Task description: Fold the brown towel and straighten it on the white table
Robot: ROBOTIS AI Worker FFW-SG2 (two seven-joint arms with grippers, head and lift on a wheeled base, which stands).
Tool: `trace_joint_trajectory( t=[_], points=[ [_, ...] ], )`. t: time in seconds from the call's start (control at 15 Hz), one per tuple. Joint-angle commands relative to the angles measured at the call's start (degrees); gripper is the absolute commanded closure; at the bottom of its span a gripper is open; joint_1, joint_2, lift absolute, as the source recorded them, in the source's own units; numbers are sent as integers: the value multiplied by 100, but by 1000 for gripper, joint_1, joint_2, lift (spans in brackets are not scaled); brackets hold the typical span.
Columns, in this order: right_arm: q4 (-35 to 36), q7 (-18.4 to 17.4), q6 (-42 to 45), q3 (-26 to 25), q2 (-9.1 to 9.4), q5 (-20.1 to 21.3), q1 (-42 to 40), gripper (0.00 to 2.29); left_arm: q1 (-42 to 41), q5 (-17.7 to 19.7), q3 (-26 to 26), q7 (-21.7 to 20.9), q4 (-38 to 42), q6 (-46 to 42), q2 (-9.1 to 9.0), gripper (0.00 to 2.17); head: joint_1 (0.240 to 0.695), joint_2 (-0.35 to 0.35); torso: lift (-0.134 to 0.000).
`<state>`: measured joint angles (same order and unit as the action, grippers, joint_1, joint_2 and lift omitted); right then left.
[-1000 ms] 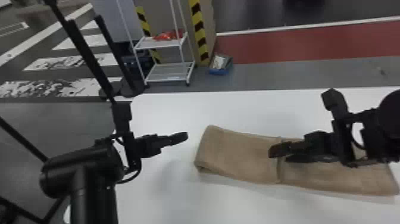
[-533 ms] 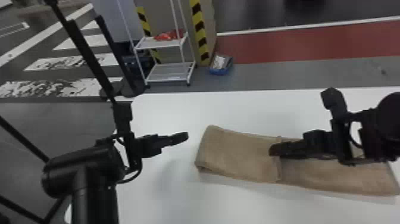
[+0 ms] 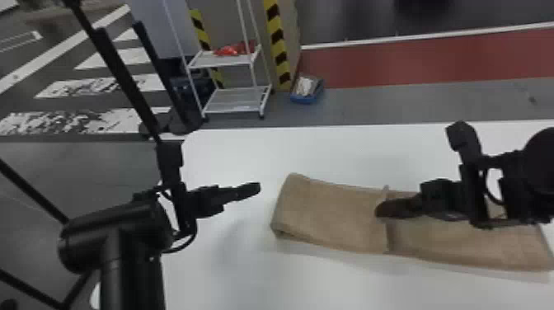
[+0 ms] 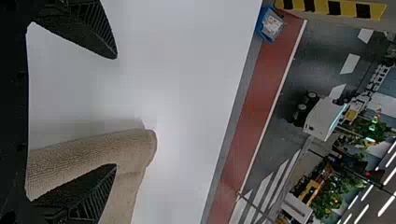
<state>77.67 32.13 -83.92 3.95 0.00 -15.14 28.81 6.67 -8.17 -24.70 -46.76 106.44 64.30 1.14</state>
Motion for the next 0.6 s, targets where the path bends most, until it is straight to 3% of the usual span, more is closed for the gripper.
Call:
trace_joint_trajectory(
  t=[0.0, 0.27, 0.53],
  points=[
    [91, 100, 116, -61, 5, -112, 10, 1180, 18, 0, -9, 0, 0, 0, 0, 53, 695, 294, -124],
    [451, 311, -165, -535, 5, -534, 19, 1180, 27, 9, -114, -26, 0, 0, 9, 53, 695, 301, -124],
    [275, 320, -235, -623, 5, -227, -16, 1180, 27, 123, -105, -9, -53, -35, 97, 53, 695, 301, -124]
  ],
)
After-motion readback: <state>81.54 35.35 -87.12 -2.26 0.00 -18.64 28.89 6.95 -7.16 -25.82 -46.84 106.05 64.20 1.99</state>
